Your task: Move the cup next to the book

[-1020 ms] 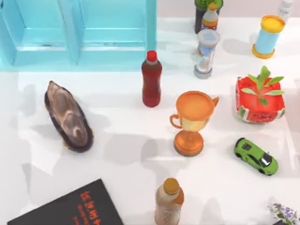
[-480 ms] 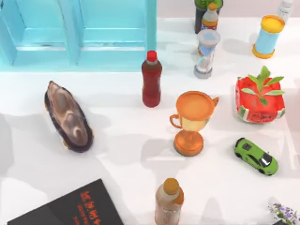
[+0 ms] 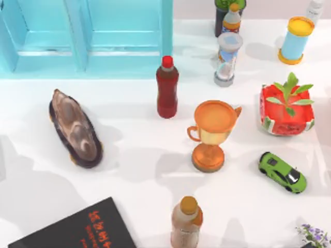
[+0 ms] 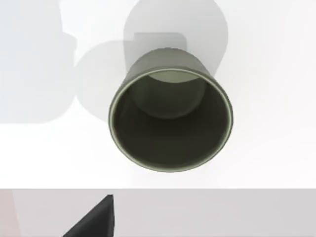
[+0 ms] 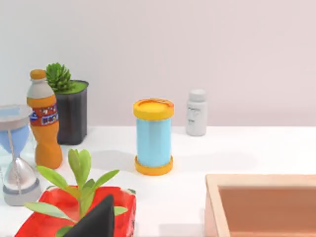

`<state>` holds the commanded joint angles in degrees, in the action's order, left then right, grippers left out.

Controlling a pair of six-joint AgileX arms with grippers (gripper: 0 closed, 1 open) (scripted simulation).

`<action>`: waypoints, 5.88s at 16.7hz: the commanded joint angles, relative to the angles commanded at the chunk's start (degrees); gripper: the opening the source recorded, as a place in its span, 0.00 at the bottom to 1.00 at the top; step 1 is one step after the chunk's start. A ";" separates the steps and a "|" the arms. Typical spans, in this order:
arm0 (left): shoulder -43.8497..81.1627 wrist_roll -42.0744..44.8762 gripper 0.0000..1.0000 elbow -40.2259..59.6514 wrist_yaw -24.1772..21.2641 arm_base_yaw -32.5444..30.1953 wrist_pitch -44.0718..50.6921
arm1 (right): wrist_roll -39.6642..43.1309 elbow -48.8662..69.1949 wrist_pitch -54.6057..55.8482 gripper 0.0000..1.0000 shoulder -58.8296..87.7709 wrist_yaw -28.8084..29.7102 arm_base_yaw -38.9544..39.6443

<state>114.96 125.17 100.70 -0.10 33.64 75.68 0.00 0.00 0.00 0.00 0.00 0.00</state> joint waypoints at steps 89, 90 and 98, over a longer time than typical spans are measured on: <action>-33.78 -152.22 0.00 -40.53 -1.68 -61.70 -9.13 | 0.00 0.00 0.00 1.00 0.00 0.00 0.00; -33.78 -152.22 0.00 -40.53 -1.68 -61.70 -9.13 | 0.00 0.00 0.00 1.00 0.00 0.00 0.00; -31.32 -150.92 0.00 -48.60 -1.96 -60.50 -19.60 | 0.00 0.00 0.00 1.00 0.00 0.00 0.00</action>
<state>83.64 -25.75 52.10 -2.06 -26.86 56.08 0.00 0.00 0.00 0.00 0.00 0.00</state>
